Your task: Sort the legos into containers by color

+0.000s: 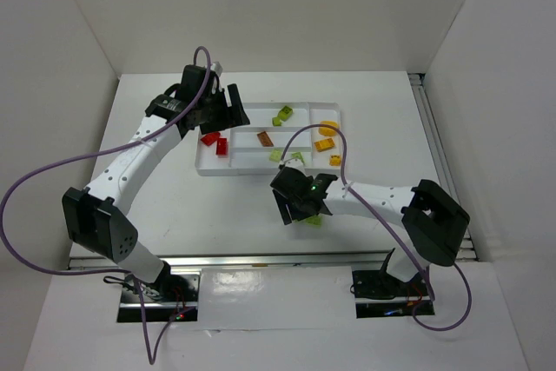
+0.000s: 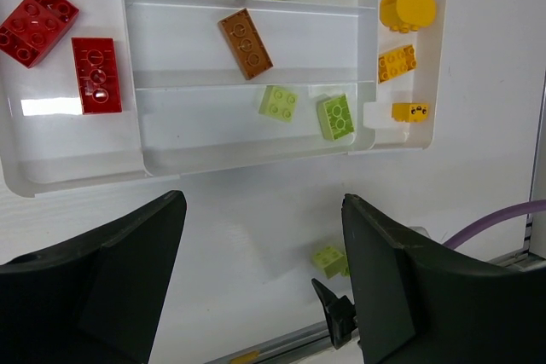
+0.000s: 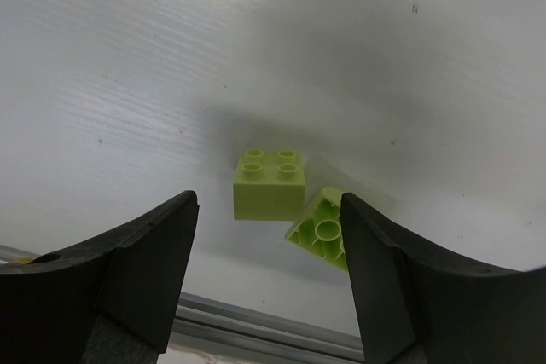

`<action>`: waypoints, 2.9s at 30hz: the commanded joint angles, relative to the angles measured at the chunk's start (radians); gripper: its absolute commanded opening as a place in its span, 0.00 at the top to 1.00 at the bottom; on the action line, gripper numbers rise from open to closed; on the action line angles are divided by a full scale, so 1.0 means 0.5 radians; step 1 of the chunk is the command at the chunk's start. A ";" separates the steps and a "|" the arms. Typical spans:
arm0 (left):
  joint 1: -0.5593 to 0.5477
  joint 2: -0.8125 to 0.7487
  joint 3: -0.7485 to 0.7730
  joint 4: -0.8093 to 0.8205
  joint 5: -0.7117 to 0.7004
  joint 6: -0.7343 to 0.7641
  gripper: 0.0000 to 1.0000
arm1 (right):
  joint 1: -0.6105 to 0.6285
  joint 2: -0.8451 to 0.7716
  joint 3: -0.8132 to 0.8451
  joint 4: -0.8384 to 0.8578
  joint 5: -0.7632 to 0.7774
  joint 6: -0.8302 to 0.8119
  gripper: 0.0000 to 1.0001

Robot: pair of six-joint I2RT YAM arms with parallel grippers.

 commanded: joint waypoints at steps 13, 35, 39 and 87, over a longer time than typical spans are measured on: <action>0.007 -0.002 -0.005 0.023 0.042 0.041 0.16 | 0.009 0.051 0.057 0.063 0.006 -0.051 0.36; 0.044 -0.038 0.035 0.002 -0.038 0.060 0.16 | -0.138 0.020 0.572 0.038 0.359 -0.133 0.66; 0.108 -0.084 0.014 -0.017 -0.062 0.041 0.16 | -0.310 0.167 0.740 0.164 0.335 -0.210 0.67; 0.197 -0.103 -0.038 -0.017 0.036 0.038 0.16 | -0.215 -0.323 -0.287 -0.002 -0.128 0.354 0.02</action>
